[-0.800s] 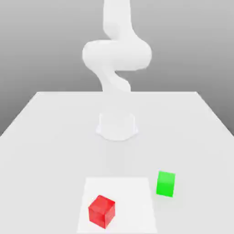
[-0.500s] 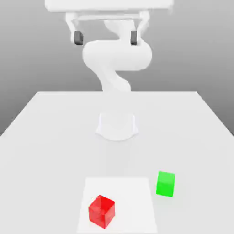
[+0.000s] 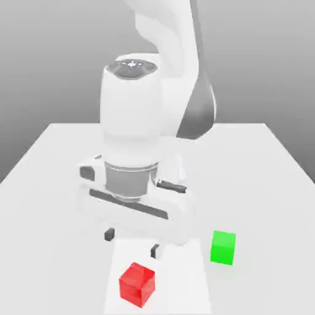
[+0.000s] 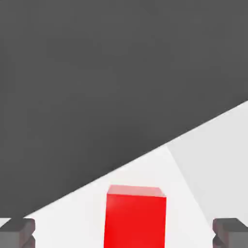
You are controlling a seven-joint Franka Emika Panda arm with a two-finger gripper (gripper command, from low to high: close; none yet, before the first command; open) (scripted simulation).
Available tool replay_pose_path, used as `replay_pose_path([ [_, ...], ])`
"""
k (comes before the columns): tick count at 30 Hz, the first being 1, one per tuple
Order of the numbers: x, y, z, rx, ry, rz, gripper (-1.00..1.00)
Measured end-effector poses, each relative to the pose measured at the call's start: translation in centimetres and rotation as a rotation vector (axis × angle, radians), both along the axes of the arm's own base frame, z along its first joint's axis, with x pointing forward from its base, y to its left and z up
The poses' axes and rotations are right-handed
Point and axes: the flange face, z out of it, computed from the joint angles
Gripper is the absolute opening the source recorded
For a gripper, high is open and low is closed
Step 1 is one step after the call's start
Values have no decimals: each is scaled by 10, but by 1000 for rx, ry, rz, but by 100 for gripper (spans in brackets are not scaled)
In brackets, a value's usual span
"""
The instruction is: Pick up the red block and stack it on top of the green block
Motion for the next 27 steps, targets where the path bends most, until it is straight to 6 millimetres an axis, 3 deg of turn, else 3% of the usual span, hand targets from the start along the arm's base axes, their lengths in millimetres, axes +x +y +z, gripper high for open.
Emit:
replay_pose_path([
  [4,-2,0,-52,6,14,-10,0],
  [5,-3,0,-63,6,15,-10,-100],
  [12,-3,0,-65,6,14,-10,-100],
  [17,-3,1,-13,6,14,-7,-100],
  [22,-22,60,9,13,13,268,-100],
  [27,-55,123,21,13,13,596,-100],
])
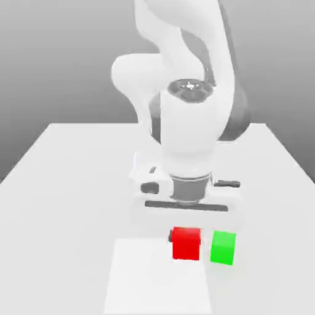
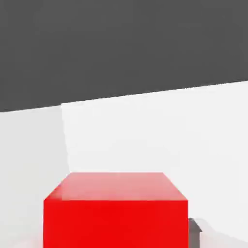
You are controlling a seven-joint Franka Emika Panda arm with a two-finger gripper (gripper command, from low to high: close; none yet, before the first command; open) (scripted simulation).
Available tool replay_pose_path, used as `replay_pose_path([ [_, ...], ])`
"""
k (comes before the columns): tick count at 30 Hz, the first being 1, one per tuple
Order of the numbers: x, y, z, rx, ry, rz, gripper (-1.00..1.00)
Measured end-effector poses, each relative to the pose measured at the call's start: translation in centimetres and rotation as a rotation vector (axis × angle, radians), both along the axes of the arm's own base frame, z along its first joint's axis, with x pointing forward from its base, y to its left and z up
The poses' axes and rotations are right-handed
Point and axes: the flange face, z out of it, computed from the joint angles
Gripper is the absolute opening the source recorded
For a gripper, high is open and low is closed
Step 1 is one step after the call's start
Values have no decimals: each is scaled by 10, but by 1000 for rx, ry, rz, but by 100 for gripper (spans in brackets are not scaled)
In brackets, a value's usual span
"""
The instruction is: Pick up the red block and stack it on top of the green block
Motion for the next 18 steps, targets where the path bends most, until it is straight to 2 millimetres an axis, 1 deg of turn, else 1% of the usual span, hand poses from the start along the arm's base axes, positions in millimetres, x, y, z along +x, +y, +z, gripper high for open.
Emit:
replay_pose_path([
  [3,-22,28,5,-2,-1,183,-100],
  [7,-53,55,10,-9,-3,413,-100],
  [8,-59,60,9,-11,-3,459,-100],
  [10,-62,63,-3,-15,-4,491,-100],
  [14,-63,64,-39,-16,-4,499,-100],
  [15,-64,64,-49,-15,-4,501,100],
  [18,-64,64,-49,-15,-4,501,100],
])
